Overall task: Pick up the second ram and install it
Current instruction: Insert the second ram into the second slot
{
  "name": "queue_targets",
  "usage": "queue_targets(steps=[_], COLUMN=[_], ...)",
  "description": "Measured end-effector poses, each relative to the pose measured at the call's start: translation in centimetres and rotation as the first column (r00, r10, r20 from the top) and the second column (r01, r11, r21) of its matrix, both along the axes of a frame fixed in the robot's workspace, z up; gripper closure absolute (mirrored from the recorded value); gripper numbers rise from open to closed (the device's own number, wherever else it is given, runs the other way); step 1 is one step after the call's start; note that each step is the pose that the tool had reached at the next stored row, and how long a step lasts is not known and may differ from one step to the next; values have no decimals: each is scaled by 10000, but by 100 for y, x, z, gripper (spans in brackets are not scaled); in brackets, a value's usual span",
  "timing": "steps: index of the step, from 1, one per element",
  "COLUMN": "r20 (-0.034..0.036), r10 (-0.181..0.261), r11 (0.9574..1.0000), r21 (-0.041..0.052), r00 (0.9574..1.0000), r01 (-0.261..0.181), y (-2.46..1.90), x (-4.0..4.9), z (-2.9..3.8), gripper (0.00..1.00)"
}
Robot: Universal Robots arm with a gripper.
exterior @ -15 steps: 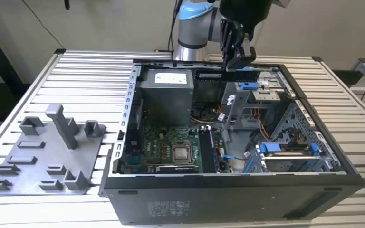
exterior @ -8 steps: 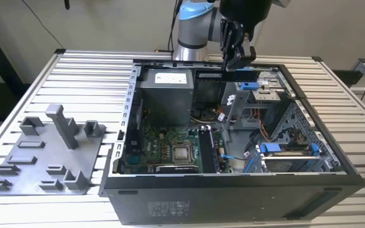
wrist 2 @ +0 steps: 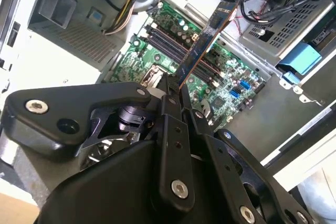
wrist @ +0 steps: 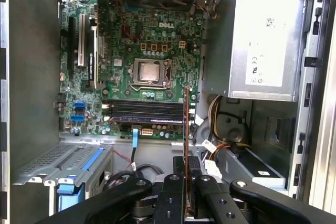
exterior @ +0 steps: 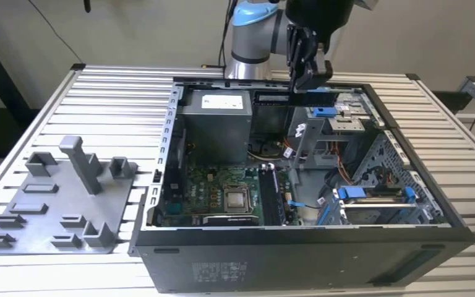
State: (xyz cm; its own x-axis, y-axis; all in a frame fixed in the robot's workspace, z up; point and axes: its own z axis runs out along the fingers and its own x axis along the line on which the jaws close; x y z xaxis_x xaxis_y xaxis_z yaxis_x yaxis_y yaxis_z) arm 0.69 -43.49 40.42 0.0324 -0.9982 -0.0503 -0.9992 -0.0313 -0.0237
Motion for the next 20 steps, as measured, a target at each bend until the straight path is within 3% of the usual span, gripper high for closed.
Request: queue_targets(steps=[7, 20], r20=[-1, 0], r10=[-662, -806], r11=[9978, 9967], r21=[0, 0], r00=[9978, 9967], r01=[662, 806], y=[0, -1], x=[-1, 8], z=[-1, -1], gripper=[86, 86])
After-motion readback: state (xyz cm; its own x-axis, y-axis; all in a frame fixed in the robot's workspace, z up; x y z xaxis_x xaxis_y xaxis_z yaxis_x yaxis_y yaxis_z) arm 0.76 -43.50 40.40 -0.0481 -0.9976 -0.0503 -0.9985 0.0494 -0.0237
